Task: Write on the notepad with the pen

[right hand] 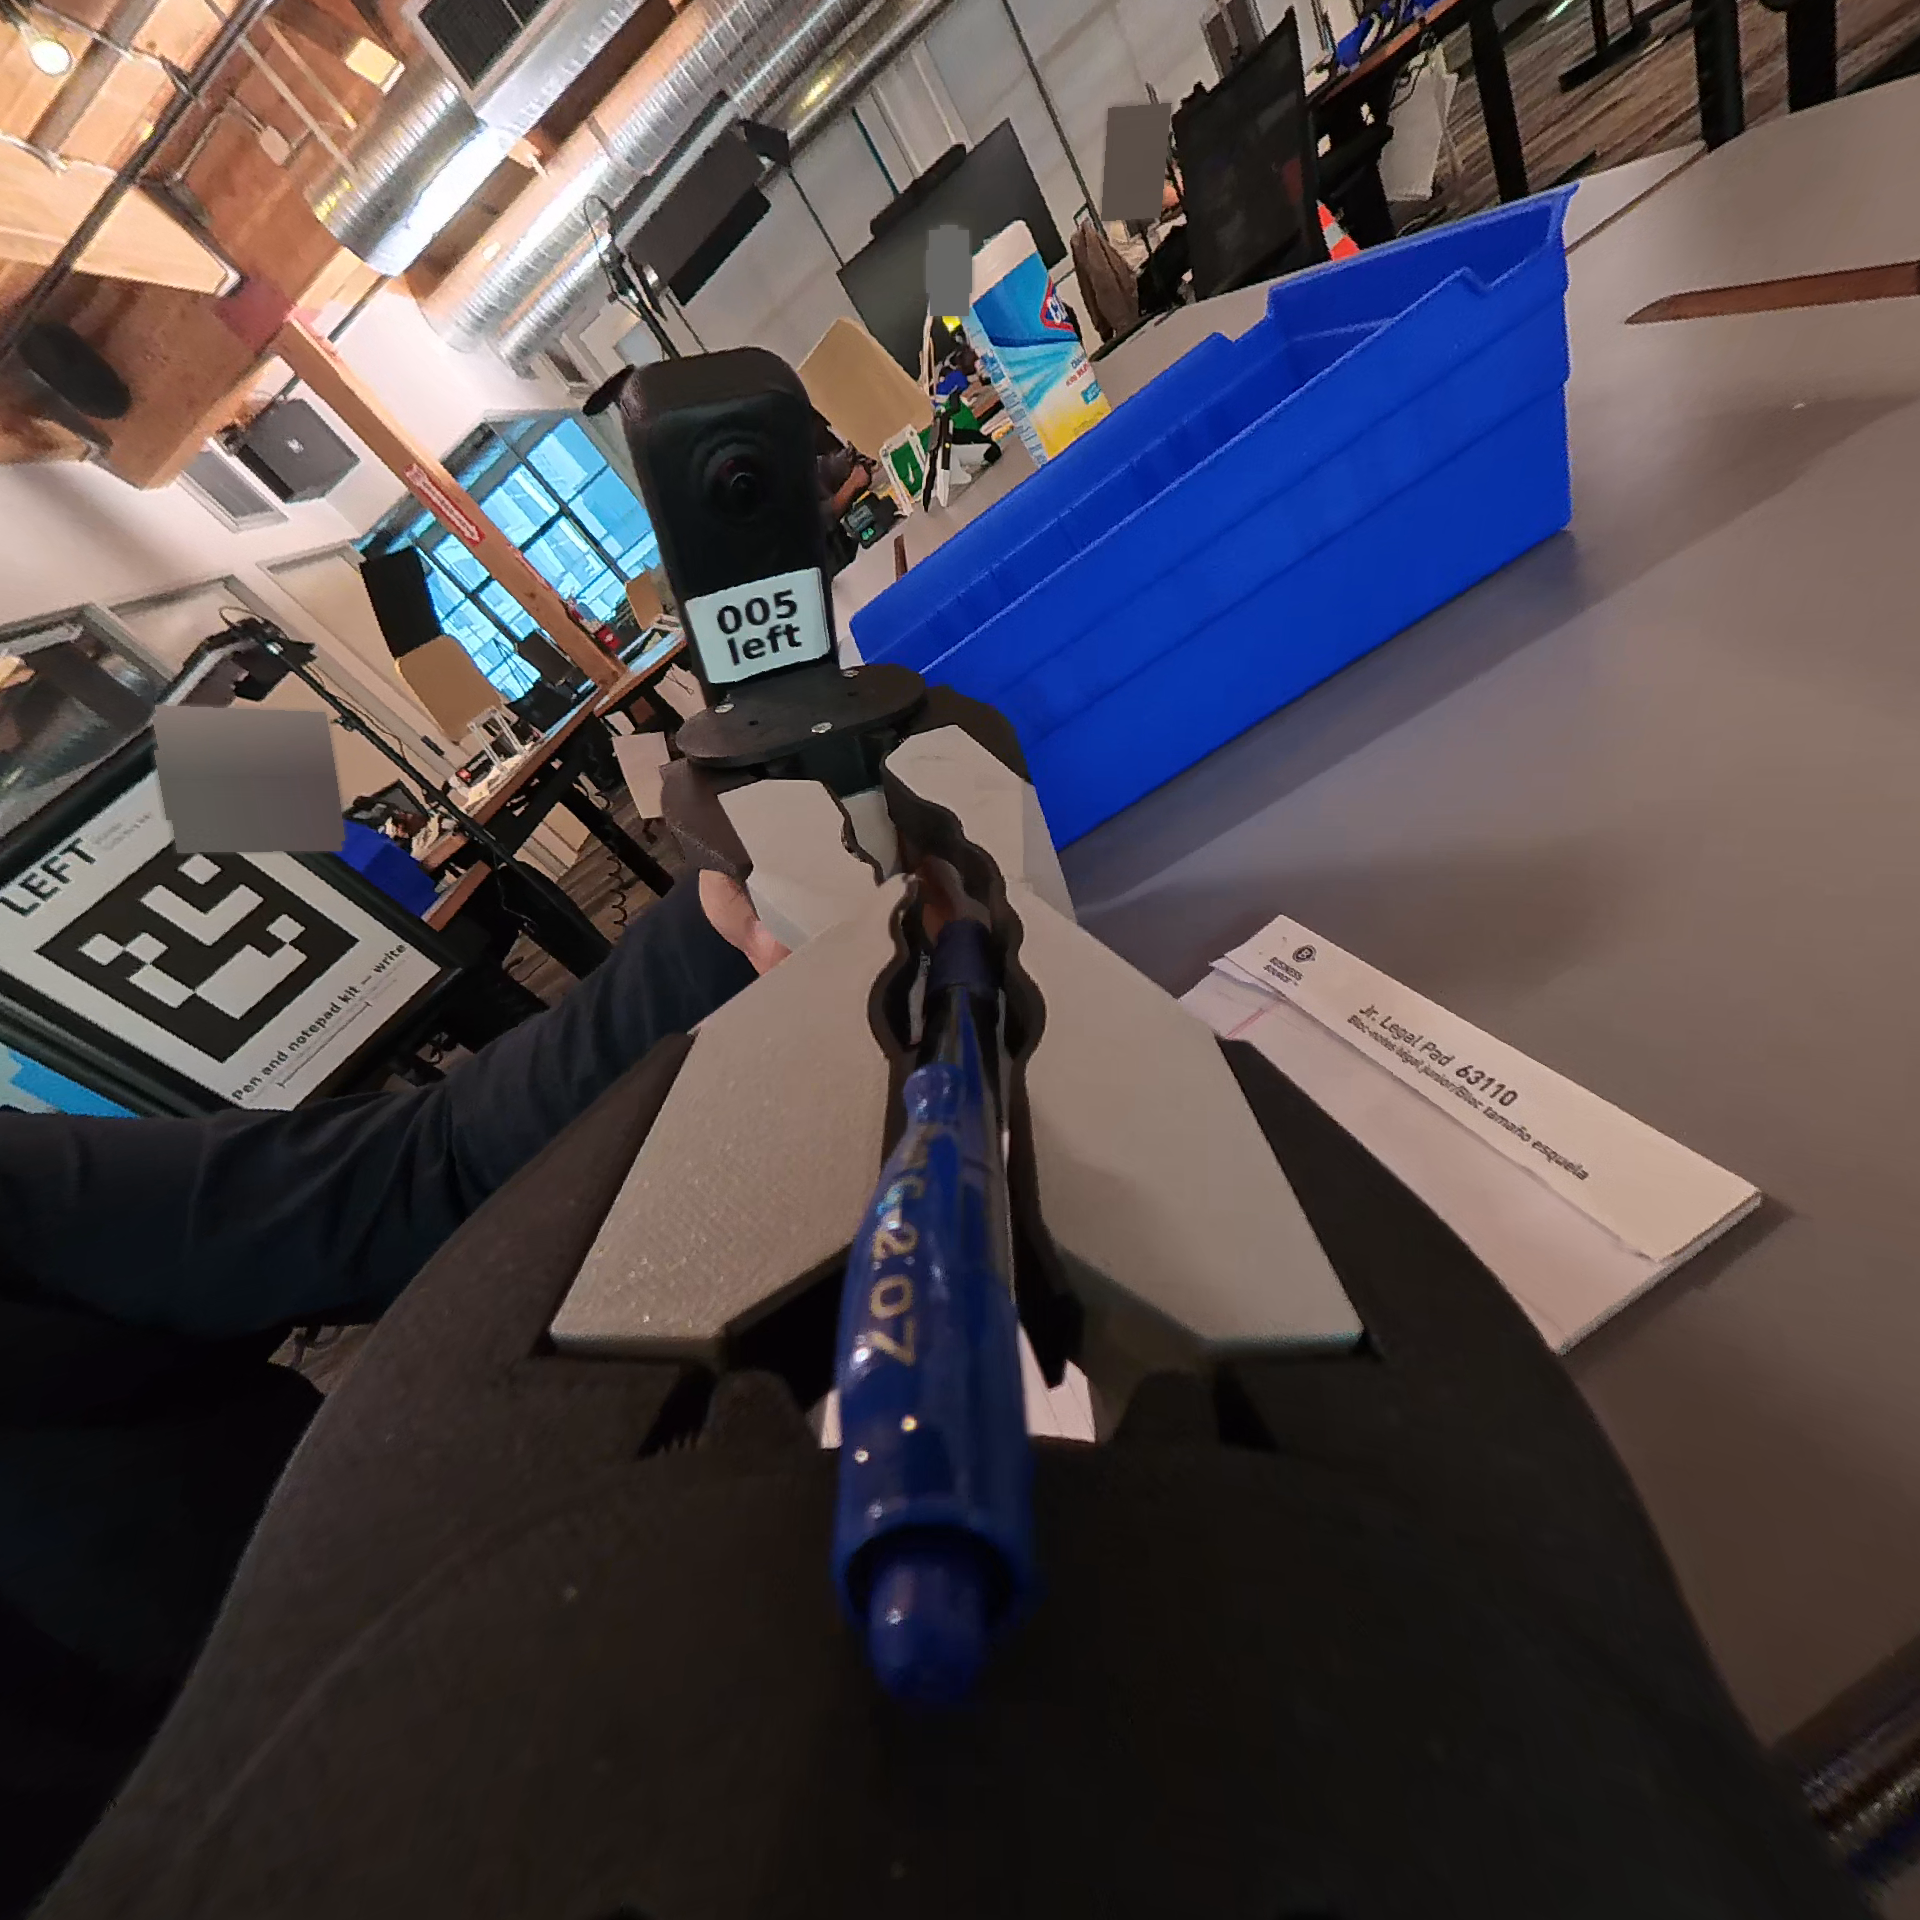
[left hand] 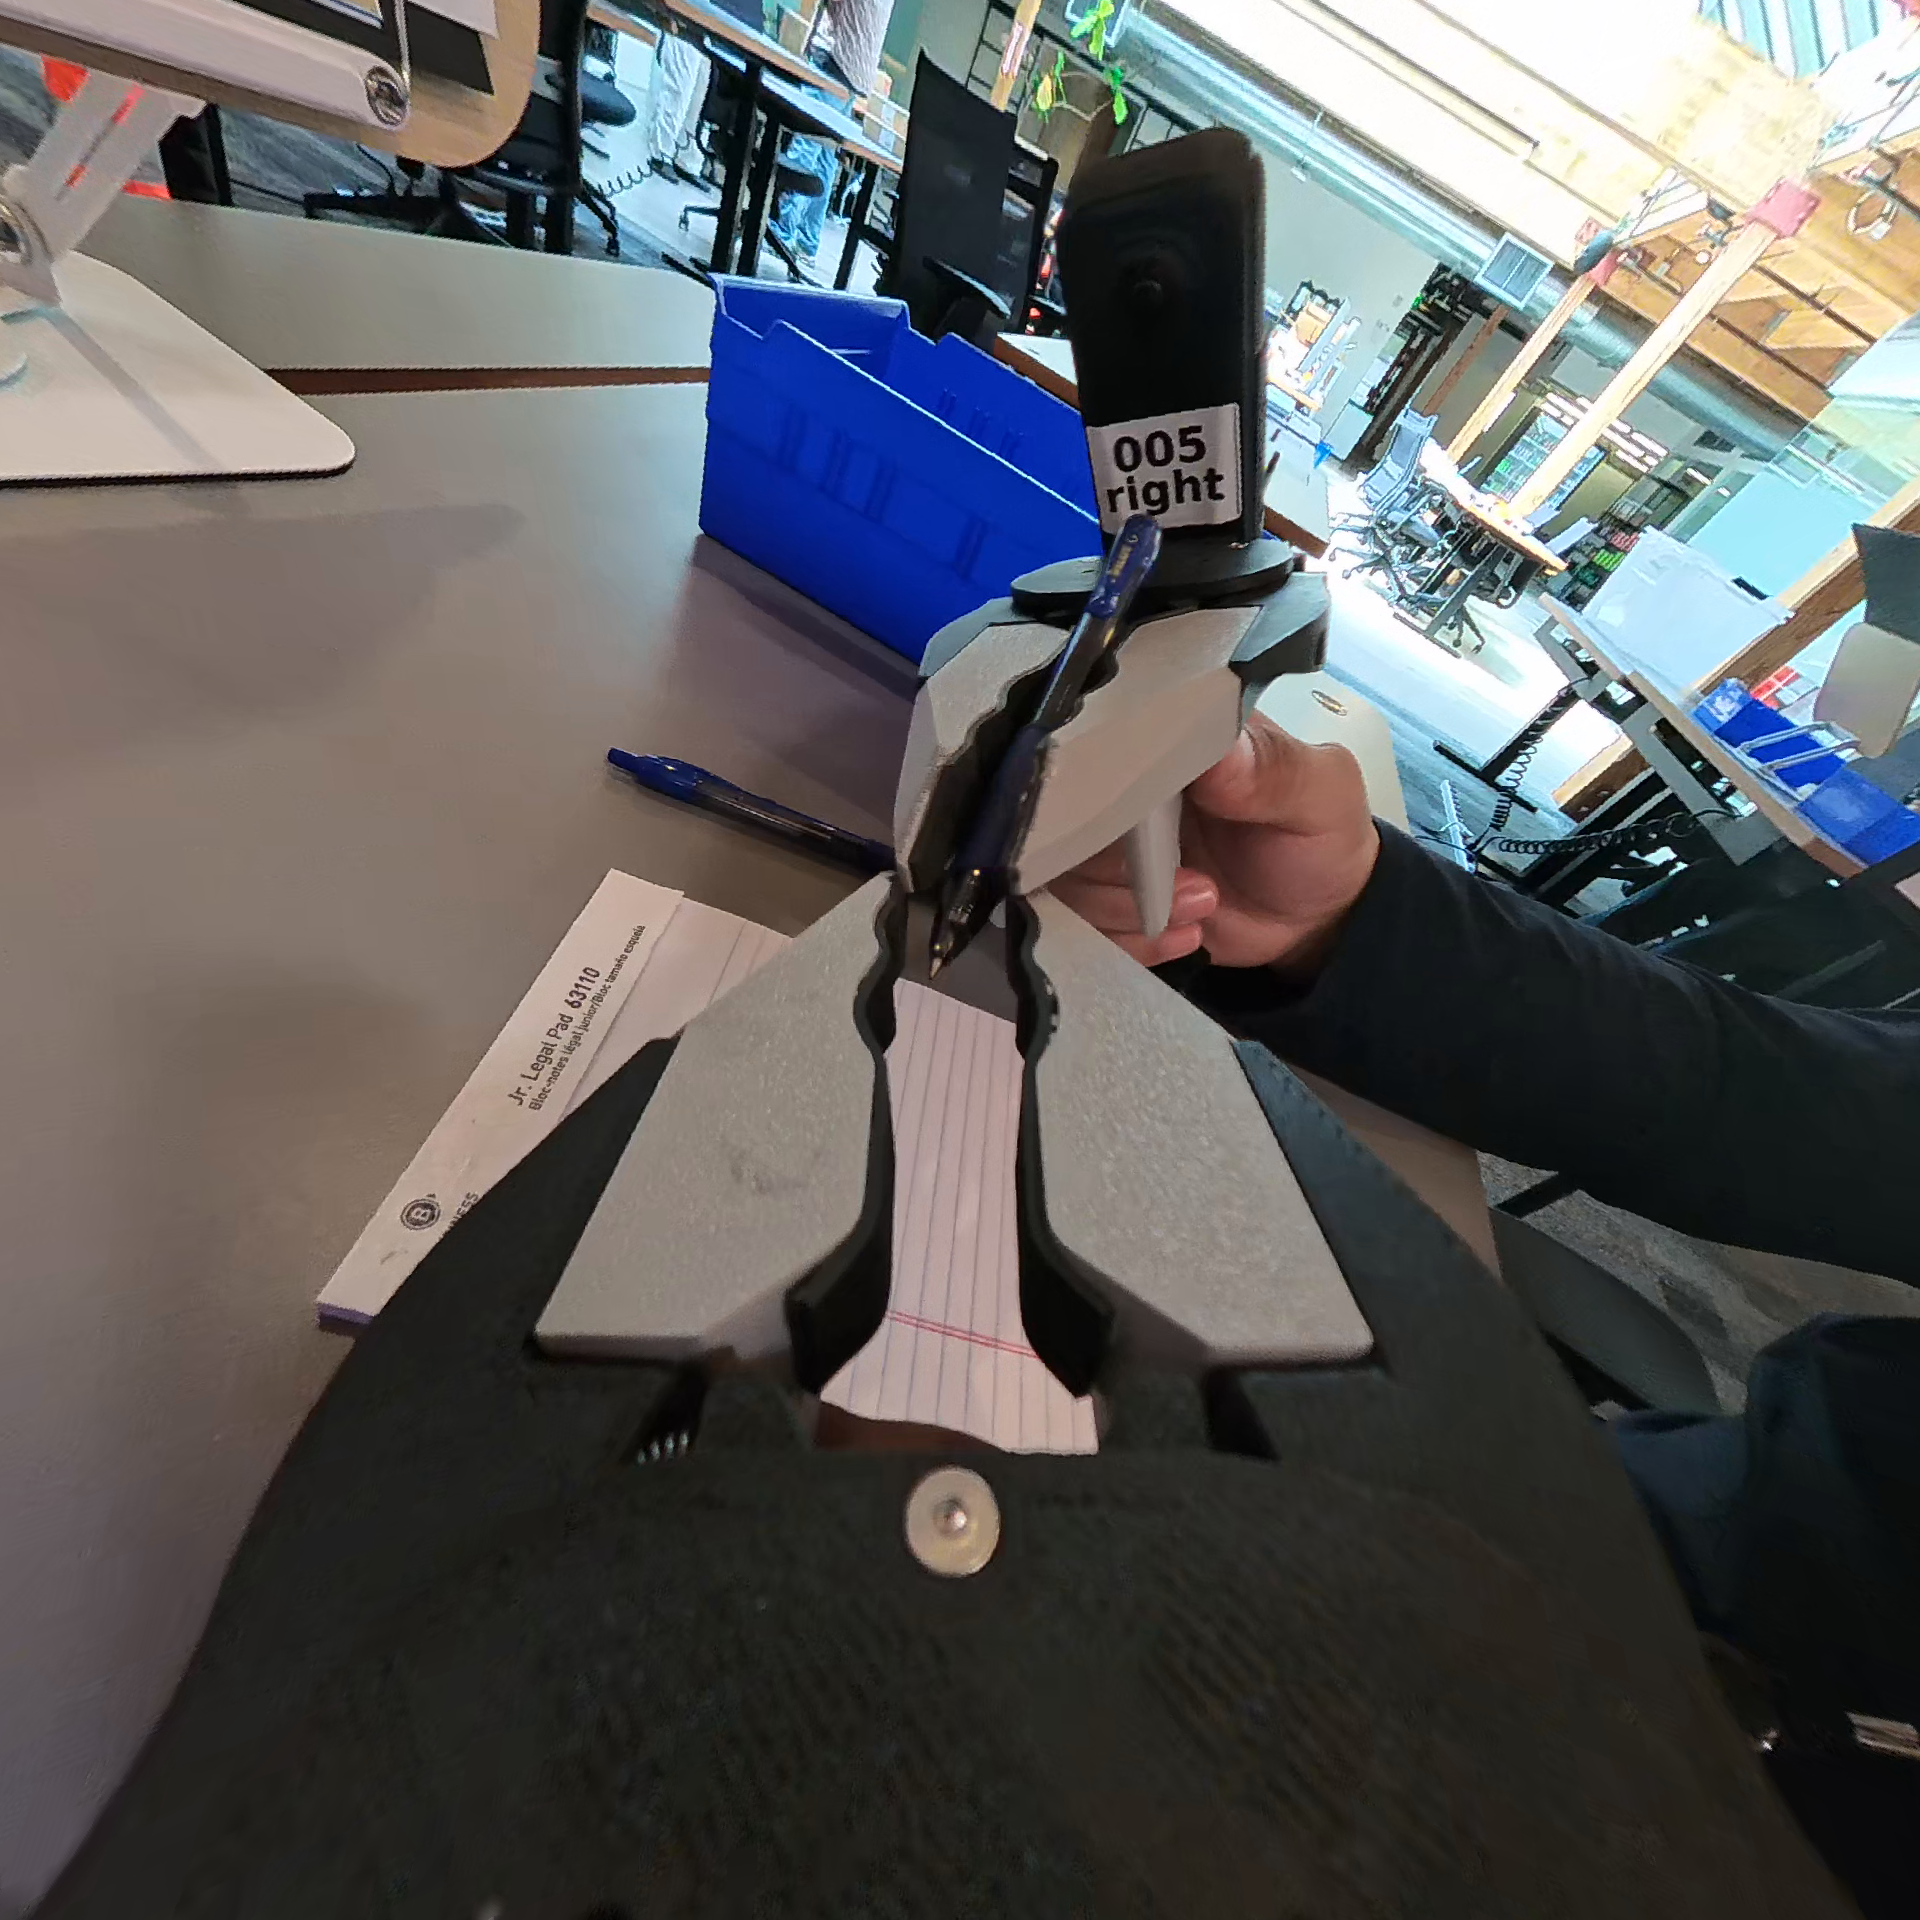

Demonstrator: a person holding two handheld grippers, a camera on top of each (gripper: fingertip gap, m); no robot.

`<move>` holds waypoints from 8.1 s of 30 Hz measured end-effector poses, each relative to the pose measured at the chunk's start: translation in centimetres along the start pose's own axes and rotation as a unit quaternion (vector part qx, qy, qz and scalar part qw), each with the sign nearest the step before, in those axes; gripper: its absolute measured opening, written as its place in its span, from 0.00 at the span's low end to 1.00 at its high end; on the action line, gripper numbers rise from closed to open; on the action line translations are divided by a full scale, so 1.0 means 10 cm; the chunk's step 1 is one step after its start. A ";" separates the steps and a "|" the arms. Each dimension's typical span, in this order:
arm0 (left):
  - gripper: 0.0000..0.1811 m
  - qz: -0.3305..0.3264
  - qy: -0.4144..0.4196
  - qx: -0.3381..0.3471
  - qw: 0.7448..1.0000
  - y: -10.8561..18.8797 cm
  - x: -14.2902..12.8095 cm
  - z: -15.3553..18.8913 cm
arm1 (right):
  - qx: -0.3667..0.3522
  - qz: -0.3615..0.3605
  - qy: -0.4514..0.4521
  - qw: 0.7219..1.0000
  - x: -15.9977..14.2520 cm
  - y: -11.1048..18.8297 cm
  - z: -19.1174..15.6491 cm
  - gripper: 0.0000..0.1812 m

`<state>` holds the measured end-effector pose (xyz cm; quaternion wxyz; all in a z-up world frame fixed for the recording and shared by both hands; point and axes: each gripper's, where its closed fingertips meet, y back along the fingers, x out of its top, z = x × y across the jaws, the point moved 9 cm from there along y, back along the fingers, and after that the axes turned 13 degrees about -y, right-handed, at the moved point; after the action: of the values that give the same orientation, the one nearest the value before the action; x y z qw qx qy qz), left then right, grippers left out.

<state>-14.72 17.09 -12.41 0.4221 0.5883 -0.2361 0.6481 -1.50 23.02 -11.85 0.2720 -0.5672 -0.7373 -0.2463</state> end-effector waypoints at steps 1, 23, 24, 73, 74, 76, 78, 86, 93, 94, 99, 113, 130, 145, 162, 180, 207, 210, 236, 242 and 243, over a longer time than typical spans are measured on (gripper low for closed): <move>0.09 0.002 0.000 0.002 1.000 0.00 0.00 0.00 | 0.000 0.003 0.001 1.000 0.00 0.00 -0.01 0.05; 0.03 -0.002 -0.011 -0.030 0.999 0.00 0.00 0.06 | 0.022 0.044 -0.013 0.999 0.09 0.13 0.00 0.04; 0.03 -0.002 -0.009 -0.032 0.999 0.00 0.00 0.06 | 0.026 0.044 -0.013 0.999 0.10 0.14 -0.01 0.04; 0.05 0.019 -0.048 -0.056 0.997 -0.06 0.03 0.16 | 0.052 0.163 0.008 0.985 0.25 0.35 -0.13 0.00; 0.04 0.020 -0.046 -0.058 0.997 -0.07 0.03 0.16 | 0.056 0.163 0.005 0.985 0.25 0.35 -0.13 0.00; 0.04 0.019 -0.046 -0.058 0.997 -0.08 0.03 0.17 | 0.067 0.163 -0.002 0.984 0.25 0.35 -0.12 0.00; 0.04 0.019 -0.044 -0.059 0.997 -0.09 0.02 0.17 | 0.072 0.163 -0.006 0.984 0.24 0.34 -0.11 0.00; 0.04 0.033 -0.027 -0.057 0.997 -0.04 0.05 0.13 | 0.060 0.164 -0.013 0.985 0.23 0.34 -0.06 0.00; 0.04 0.023 -0.029 -0.054 0.998 -0.04 0.03 0.13 | 0.043 0.165 -0.005 0.985 0.22 0.32 -0.06 0.00; 0.04 0.022 -0.030 -0.051 0.998 -0.04 0.03 0.13 | 0.039 0.165 -0.003 0.986 0.22 0.32 -0.06 0.00; 0.04 0.014 -0.033 -0.053 0.998 -0.06 0.02 0.14 | 0.034 0.162 0.005 0.986 0.21 0.31 -0.08 0.00; 0.04 0.041 -0.035 -0.070 0.996 -0.06 0.09 0.21 | 0.073 0.175 0.016 0.982 0.26 0.36 -0.22 0.00; 0.04 0.050 -0.029 -0.070 0.996 -0.09 0.08 0.21 | 0.058 0.145 0.031 0.987 0.26 0.39 -0.23 0.00; 0.04 -0.011 -0.039 -0.094 0.995 -0.29 -0.04 0.32 | 0.033 0.113 0.058 0.991 0.19 0.22 -0.34 0.00; 0.04 0.013 -0.020 -0.126 0.992 -0.26 -0.01 0.33 | 0.132 0.131 0.031 0.982 0.26 0.39 -0.35 0.02; 0.03 0.011 -0.013 -0.159 0.987 -0.39 -0.05 0.43 | 0.148 0.059 0.019 0.987 0.14 0.19 -0.35 0.00; 0.06 0.080 -0.036 -0.059 0.994 -0.19 0.14 0.33 | 0.100 0.032 0.025 0.994 0.08 0.13 -0.25 0.01; 0.05 0.089 -0.043 -0.057 0.993 -0.16 0.15 0.32 | 0.114 0.046 0.015 0.992 0.08 0.10 -0.25 0.02; 0.03 0.084 -0.017 -0.087 0.993 -0.21 0.12 0.36 | 0.110 0.066 0.039 0.991 0.15 0.21 -0.32 0.00; 0.04 0.095 0.006 -0.102 0.990 -0.19 0.14 0.33 | 0.158 0.143 0.023 0.977 0.27 0.38 -0.36 0.00; 0.04 0.098 0.010 -0.102 0.990 -0.18 0.14 0.32 | 0.167 0.142 0.028 0.975 0.28 0.41 -0.39 0.00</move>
<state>-11.39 15.87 -10.76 0.4167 0.5097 -0.3535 0.6645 2.40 23.40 -6.87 0.4156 -0.6057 -0.6720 -0.0942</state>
